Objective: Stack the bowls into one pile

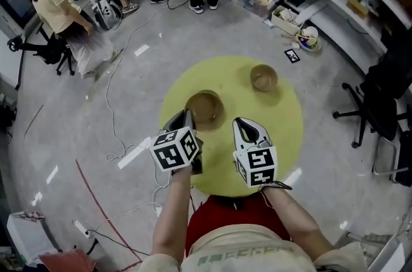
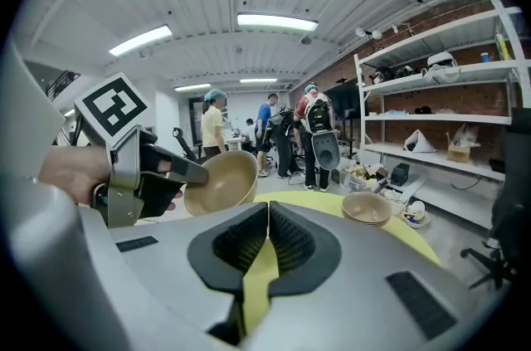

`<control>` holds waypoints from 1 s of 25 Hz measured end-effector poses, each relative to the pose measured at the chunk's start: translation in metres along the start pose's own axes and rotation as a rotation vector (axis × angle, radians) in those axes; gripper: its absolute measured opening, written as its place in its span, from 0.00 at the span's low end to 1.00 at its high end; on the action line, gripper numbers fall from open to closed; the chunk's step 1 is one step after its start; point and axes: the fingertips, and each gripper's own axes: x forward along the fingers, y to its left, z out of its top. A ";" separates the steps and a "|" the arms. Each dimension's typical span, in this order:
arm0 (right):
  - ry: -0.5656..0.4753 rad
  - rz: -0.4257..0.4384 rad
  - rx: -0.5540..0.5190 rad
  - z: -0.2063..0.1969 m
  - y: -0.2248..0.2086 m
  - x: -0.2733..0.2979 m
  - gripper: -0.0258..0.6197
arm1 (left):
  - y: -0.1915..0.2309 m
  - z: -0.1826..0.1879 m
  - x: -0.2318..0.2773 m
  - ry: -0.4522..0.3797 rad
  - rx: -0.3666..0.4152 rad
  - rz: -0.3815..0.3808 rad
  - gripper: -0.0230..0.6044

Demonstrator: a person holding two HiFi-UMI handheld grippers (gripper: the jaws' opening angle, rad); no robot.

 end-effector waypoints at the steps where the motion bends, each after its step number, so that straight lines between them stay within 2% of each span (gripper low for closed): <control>1: -0.005 -0.014 0.006 0.002 -0.003 -0.004 0.10 | -0.007 0.002 0.000 0.001 0.011 -0.014 0.09; 15: -0.038 -0.211 0.058 -0.004 -0.042 -0.051 0.10 | -0.075 -0.001 0.010 0.023 0.126 -0.194 0.09; 25: -0.036 -0.295 0.090 -0.018 -0.057 -0.082 0.10 | -0.108 -0.018 0.009 0.053 0.168 -0.270 0.09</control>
